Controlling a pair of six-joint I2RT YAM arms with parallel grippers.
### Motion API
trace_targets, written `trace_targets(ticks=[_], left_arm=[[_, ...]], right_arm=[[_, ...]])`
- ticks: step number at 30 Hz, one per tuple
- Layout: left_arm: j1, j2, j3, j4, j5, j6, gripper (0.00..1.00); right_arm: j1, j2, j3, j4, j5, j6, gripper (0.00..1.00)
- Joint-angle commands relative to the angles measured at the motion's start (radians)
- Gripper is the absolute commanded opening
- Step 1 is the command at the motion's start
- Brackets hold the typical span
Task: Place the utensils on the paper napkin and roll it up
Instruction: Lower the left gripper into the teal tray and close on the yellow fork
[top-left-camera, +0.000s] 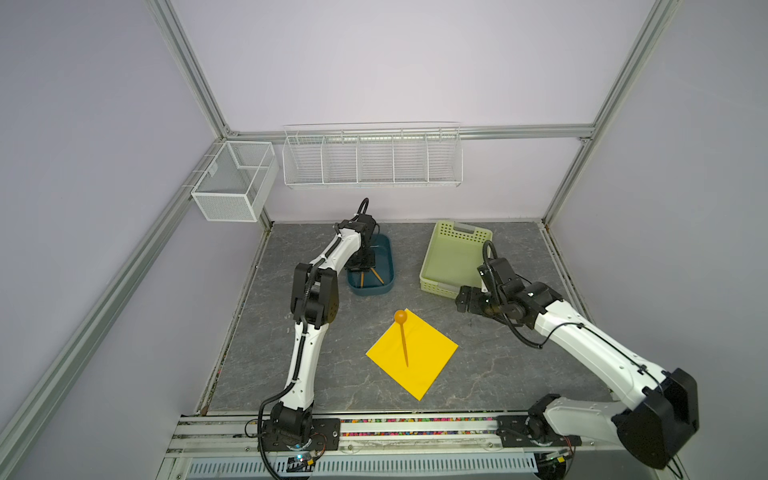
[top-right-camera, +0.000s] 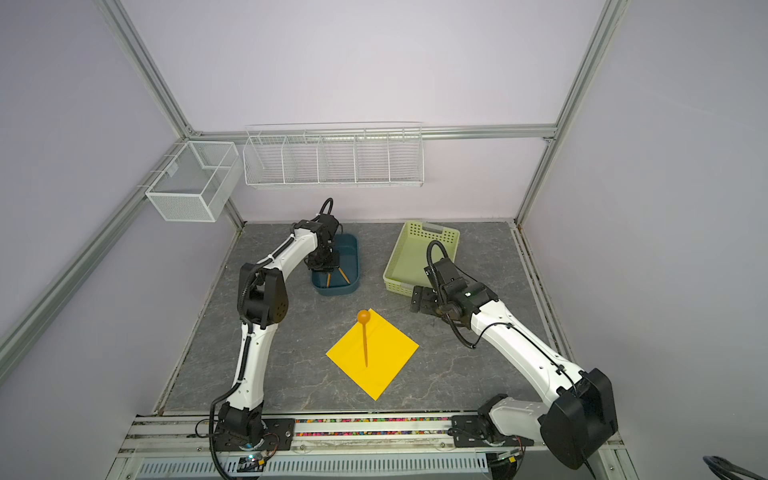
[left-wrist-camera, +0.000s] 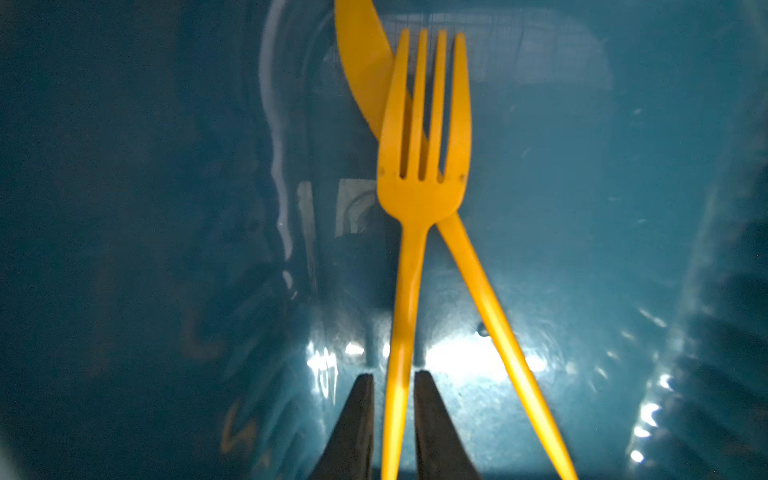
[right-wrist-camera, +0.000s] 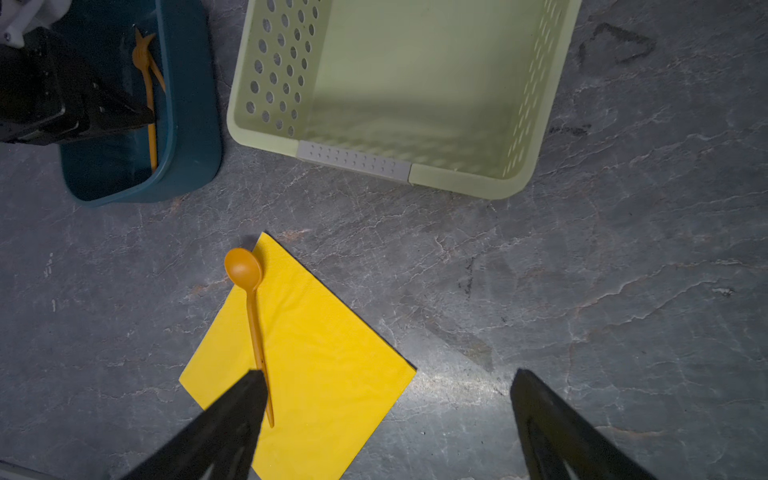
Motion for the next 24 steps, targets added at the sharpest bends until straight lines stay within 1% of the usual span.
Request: trace_targets(ticks=[1,9,17,24], left_arm=[[0.003,0.030,0.036,-0.054,0.009,0.015,0.20],[0.004,0.057,0.037,-0.075,-0.017,0.011,0.18],[0.004,0.077,0.039,-0.083,-0.015,0.010,0.12],[0.004,0.062,0.039,-0.068,-0.024,0.017,0.08]], right_arm=[[-0.011,0.011,-0.019,0.011,-0.013,-0.008,0.94],[-0.026,0.024,-0.019,0.010,-0.019,-0.022,0.94],[-0.043,0.016,-0.027,0.008,-0.018,-0.031,0.95],[-0.054,0.006,-0.032,0.002,-0.021,-0.034,0.94]])
